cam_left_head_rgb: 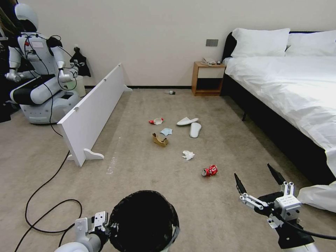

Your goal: Pick up the trash bin, then pick up the garbage from the floor and place it into the trash bin.

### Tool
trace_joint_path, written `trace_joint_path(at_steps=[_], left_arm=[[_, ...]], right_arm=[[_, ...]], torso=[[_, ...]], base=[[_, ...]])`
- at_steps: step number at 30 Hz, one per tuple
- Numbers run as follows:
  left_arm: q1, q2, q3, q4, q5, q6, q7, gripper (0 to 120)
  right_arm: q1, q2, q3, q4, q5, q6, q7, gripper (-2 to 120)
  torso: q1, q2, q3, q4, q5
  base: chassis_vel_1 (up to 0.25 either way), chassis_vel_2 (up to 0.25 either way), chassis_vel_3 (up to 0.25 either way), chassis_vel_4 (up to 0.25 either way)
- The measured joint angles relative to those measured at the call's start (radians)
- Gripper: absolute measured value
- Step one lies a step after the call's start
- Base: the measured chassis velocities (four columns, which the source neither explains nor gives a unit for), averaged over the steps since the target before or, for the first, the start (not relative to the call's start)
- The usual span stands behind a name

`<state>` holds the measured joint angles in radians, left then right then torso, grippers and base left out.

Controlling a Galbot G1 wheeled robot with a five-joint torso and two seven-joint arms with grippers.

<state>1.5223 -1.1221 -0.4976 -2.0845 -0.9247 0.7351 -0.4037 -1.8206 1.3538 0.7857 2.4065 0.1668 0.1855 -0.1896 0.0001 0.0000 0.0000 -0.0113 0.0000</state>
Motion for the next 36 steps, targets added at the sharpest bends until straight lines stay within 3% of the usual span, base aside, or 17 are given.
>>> trace_joint_path(at_steps=[8,11,13,14,16,17,19,25,36], left_arm=[[0.013,0.002,-0.02,-0.016,0.0,0.001,0.009,4],[0.022,-0.001,-0.06,-0.045,0.002,0.001,0.02,4],[0.038,-0.002,-0.122,-0.094,0.012,0.001,0.032,4],[0.038,-0.002,-0.122,-0.094,0.012,0.001,0.032,4],[0.056,0.001,-0.183,-0.155,0.01,0.001,0.039,4],[0.056,0.001,-0.183,-0.155,0.01,0.001,0.039,4],[0.071,0.002,-0.229,-0.22,-0.012,0.001,0.029,4],[0.081,0.016,-0.285,-0.31,-0.072,0.001,-0.026,4],[0.087,0.016,-0.352,-0.377,-0.159,0.001,-0.07,4]], right_arm=[[-0.006,0.003,0.006,0.009,-0.003,0.002,0.0,100],[-0.01,0.006,0.006,0.009,-0.012,-0.011,0.008,100],[-0.017,0.009,0.006,0.002,-0.025,-0.031,0.031,100],[-0.017,0.009,0.006,0.002,-0.025,-0.031,0.031,100],[-0.017,0.012,0.004,-0.025,-0.023,-0.013,0.036,100],[-0.017,0.012,0.004,-0.025,-0.023,-0.013,0.036,100],[-0.021,0.012,0.002,-0.045,-0.02,-0.001,0.038,100],[-0.035,0.003,0.02,-0.075,-0.018,0.013,0.034,100],[-0.047,0.001,-0.044,-0.153,-0.004,0.06,0.011,100]], torso=[[0.0,0.0,0.0,0.0,-0.0002],[0.0,0.0,0.0,0.0,-0.0004],[0.0,0.0,0.0,0.0,0.0001],[0.0,0.0,0.0,0.0,0.0001],[0.0,0.0,0.0,0.0001,0.0002],[0.0,0.0,0.0,0.0001,0.0002],[0.0,0.0,0.0,0.0001,0.0001],[0.0,0.0,0.0,-0.0001,0.0],[0.0,0.0,0.0,-0.0001,-0.0001]], base=[[0.0,0.0,0.0,0.0],[0.0,0.0,0.0,0.0],[0.0,0.0,0.0,0.0],[0.0,0.0,0.0,0.0],[0.0,0.0,0.0,0.0],[0.0,0.0,0.0,0.0],[0.0,0.0,0.0,0.0],[0.0,0.0,0.0,0.0],[0.0,0.0,0.0,0.0]])
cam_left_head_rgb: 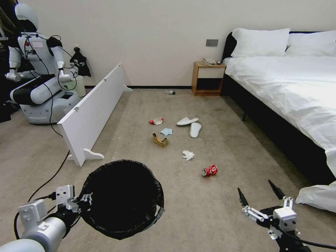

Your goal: Pick up the trash bin, then pick up the garbage from the floor and place it into the trash bin.

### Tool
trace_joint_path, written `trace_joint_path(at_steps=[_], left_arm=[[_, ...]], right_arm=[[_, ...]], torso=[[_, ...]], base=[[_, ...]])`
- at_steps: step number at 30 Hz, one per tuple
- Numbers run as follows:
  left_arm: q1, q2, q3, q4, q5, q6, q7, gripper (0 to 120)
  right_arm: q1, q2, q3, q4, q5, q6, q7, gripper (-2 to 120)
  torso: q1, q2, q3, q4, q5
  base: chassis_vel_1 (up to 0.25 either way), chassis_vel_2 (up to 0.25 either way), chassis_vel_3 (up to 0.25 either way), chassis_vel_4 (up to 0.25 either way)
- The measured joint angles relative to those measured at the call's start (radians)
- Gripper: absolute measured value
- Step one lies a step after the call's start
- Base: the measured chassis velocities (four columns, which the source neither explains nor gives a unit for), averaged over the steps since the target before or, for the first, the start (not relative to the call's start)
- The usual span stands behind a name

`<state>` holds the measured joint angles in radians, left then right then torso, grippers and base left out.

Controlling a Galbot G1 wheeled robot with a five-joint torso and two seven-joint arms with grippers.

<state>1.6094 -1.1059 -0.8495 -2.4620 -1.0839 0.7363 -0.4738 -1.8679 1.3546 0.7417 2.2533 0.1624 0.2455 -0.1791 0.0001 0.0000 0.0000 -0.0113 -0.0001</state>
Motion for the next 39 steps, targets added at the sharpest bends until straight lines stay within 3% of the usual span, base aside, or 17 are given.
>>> trace_joint_path(at_steps=[15,39], left_arm=[[0.005,-0.009,-0.029,0.006,-0.005,0.0,0.002,4],[0.0,-0.008,-0.023,0.031,0.005,-0.001,0.008,4]], right_arm=[[0.016,0.029,0.004,-0.044,0.012,0.034,-0.028,100],[0.024,0.025,0.028,-0.041,0.049,0.032,-0.049,100]], torso=[[0.0,0.0,0.0,0.0,0.0],[0.0,0.0,0.0,0.0001,0.0001]], base=[[-0.005,0.005,0.003,-0.004],[-0.11,0.103,0.108,-0.102]])
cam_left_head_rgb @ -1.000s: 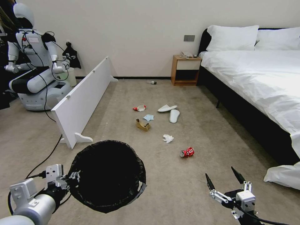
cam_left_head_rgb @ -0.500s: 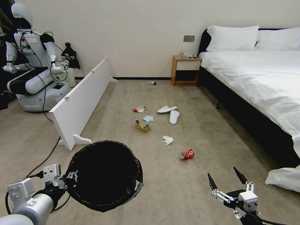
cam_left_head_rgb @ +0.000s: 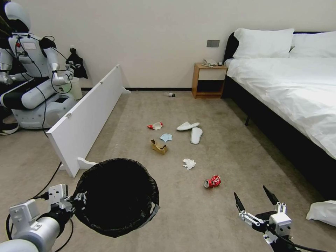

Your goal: Pick up the trash bin, then pick up the garbage from the floor and place it into the trash bin.

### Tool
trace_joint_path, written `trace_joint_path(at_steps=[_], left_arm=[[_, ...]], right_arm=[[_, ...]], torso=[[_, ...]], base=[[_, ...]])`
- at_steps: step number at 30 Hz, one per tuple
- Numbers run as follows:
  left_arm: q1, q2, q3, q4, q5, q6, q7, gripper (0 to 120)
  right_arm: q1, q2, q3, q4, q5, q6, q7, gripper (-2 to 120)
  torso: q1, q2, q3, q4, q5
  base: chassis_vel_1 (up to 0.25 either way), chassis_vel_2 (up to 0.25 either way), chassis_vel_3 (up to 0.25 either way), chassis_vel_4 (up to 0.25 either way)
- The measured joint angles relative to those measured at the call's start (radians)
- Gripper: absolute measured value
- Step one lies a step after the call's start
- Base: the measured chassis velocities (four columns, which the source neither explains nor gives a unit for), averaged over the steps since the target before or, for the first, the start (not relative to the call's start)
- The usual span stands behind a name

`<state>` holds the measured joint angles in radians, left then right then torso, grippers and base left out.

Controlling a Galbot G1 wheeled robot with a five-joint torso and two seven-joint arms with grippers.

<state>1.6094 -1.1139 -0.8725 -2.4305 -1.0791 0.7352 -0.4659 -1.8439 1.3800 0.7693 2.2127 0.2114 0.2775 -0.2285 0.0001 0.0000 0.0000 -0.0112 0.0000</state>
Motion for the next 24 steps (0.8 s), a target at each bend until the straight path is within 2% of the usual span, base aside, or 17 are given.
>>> trace_joint_path(at_steps=[24], left_arm=[[0.001,-0.004,0.003,-0.002,0.008,0.0,0.0,4]], right_arm=[[-0.004,-0.004,0.008,0.014,0.009,0.0,-0.009,100]], torso=[[0.0,0.0,0.0,0.0,-0.0001]], base=[[-0.119,0.12,0.115,-0.12]])
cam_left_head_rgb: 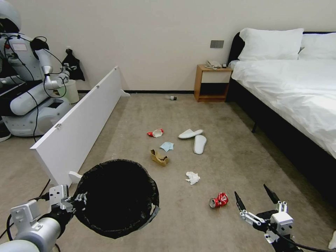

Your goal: Pick up the trash bin, then pick up the garbage from the floor and place it into the trash bin.

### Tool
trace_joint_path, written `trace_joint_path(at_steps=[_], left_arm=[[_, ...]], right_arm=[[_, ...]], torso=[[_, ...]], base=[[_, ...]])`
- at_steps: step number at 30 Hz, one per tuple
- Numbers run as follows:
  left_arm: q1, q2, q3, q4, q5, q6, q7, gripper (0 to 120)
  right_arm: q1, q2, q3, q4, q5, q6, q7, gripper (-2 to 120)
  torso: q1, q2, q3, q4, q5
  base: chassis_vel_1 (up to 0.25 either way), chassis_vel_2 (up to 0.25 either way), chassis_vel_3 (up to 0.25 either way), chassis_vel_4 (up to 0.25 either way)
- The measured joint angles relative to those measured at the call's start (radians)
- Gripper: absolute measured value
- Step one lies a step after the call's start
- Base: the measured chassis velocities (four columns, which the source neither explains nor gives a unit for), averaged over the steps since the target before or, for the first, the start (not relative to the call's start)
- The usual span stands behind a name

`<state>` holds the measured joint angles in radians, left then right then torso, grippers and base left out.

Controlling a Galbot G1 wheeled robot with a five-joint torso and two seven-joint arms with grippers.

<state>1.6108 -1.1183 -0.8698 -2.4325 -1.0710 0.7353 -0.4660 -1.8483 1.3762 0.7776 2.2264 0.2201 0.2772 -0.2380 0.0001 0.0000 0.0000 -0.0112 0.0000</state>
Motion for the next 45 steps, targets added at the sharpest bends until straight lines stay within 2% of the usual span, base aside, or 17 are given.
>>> trace_joint_path(at_steps=[32,38,41,42,43,44,45], left_arm=[[0.0,-0.004,0.008,-0.002,0.008,0.0,-0.002,4],[0.003,-0.004,-0.001,0.001,0.018,0.0,-0.003,4],[0.014,-0.004,-0.013,0.007,0.031,0.0,-0.004,4],[0.014,-0.004,-0.013,0.007,0.031,0.0,-0.004,4],[0.016,-0.005,-0.017,0.008,0.031,0.0,-0.004,4],[0.019,-0.005,-0.024,0.009,0.031,0.0,-0.004,4],[0.019,-0.005,-0.024,0.009,0.031,0.0,-0.004,4]], right_arm=[[0.006,-0.005,0.003,-0.009,0.009,0.0,-0.005,100],[0.01,-0.009,-0.004,-0.015,-0.014,-0.005,0.02,100],[0.002,-0.035,-0.011,-0.029,-0.015,-0.08,0.043,100],[0.002,-0.035,-0.011,-0.029,-0.015,-0.08,0.043,100],[-0.003,-0.046,-0.022,-0.03,-0.019,-0.121,0.078,100],[-0.009,-0.063,-0.046,-0.029,-0.04,-0.205,0.16,100],[-0.009,-0.063,-0.046,-0.029,-0.04,-0.205,0.16,100]], torso=[[0.0,0.0,0.0,-0.0001,0.0],[0.0,0.0,0.0,-0.0001,0.0001],[0.0,0.0,0.0,0.0,0.0001],[0.0,0.0,0.0,0.0,0.0001],[0.0,0.0,0.0,0.0,0.0],[0.0,0.0,0.0,0.0,0.0],[0.0,0.0,0.0,0.0,0.0]], base=[[-0.127,0.125,0.126,-0.128],[-0.095,0.104,0.102,-0.097],[-0.021,0.01,0.011,-0.02],[0.0,0.0,0.0,0.0],[0.0,0.0,0.0,0.0],[0.0,0.0,0.0,0.0],[0.0,0.0,0.0,0.0]])
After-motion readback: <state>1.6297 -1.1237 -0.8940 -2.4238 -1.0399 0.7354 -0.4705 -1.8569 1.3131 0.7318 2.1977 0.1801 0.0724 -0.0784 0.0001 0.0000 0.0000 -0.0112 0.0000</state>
